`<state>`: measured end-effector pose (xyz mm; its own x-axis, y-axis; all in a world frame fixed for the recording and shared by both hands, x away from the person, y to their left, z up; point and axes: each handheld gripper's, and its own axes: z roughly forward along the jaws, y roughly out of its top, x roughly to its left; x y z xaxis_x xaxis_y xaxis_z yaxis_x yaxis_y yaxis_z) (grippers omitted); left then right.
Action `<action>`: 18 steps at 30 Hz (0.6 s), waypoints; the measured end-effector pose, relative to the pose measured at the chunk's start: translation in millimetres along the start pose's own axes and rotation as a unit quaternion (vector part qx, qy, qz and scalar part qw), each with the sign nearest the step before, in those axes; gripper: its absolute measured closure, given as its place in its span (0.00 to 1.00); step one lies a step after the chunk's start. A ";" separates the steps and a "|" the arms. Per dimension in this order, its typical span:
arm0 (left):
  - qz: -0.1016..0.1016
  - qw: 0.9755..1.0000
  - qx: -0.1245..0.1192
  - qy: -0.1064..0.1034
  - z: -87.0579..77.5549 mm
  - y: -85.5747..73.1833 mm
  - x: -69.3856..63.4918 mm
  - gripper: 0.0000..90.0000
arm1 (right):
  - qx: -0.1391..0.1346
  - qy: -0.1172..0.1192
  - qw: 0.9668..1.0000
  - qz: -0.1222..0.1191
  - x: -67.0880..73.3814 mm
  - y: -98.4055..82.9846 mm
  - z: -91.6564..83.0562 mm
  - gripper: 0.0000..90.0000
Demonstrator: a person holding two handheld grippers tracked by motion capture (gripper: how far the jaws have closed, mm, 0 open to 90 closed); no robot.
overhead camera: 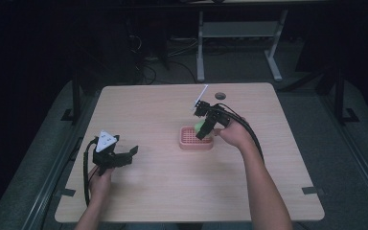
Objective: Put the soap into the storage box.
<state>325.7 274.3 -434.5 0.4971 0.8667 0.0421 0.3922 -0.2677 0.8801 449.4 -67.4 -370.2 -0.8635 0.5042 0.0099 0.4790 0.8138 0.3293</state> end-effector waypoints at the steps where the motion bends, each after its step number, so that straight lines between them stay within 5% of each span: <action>1: 0.001 1.000 0.002 0.000 -0.3 0.1 0.1 0.16 | -0.001 -0.002 1.000 0.000 0.5 2.5 -2.7 0.29; 8: -0.001 1.000 -0.001 0.000 0.2 0.1 -0.5 0.16 | -0.013 -0.005 1.000 -0.002 -0.1 9.7 -8.9 0.29; 18: 0.001 1.000 -0.001 -0.001 0.2 0.0 -0.3 0.16 | 0.003 -0.003 1.000 0.002 -1.8 17.5 9.6 0.29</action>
<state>325.7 274.0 -434.6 0.4985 0.8658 0.0425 0.3908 -0.2682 0.8805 460.8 -51.3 -373.6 -0.8606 0.5092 0.0044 0.4832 0.8139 0.3227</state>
